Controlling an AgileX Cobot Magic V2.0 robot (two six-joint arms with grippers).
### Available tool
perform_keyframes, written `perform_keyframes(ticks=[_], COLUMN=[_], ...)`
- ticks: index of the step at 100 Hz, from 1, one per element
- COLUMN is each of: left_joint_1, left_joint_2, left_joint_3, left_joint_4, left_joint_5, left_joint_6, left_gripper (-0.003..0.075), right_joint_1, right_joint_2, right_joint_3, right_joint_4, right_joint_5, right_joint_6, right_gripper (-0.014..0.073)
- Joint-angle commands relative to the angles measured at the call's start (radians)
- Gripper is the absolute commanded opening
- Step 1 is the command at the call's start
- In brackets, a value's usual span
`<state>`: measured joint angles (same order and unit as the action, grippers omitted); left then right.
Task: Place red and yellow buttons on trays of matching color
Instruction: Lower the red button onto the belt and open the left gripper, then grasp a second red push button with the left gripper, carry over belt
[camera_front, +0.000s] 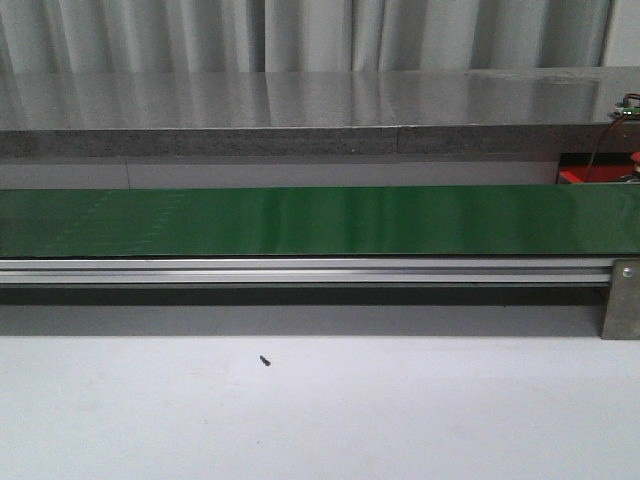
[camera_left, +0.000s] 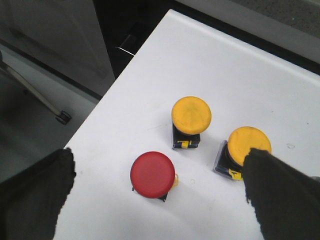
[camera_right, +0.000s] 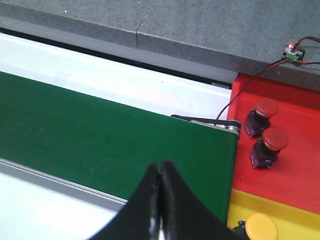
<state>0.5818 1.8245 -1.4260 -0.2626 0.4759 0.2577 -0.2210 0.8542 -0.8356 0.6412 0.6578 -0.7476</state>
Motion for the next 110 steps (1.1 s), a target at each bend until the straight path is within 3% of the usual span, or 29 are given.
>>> perform_keyframes(ticks=[1,38,110], left_joint_1=[0.002,0.002,0.0], left_joint_2=[-0.007,0.166,0.297], left_joint_3=[-0.074,-0.244,-0.246], left_joint_4=[-0.005,0.0,0.001], left_joint_5=[-0.055,0.05,0.06], left_joint_6=[-0.007,-0.007,-0.007], left_gripper=[0.0661,0.0658,0.0619], right_joint_1=[0.002,0.002,0.002], right_joint_2=[-0.002,-0.002,-0.002], right_joint_3=[-0.029,-0.029,-0.029], right_joint_4=[0.037,0.037,0.037], right_joint_5=[-0.044,-0.044,-0.043], right_joint_6=[-0.01,-0.01,-0.01], right_gripper=[-0.0068,-0.0068,-0.0068])
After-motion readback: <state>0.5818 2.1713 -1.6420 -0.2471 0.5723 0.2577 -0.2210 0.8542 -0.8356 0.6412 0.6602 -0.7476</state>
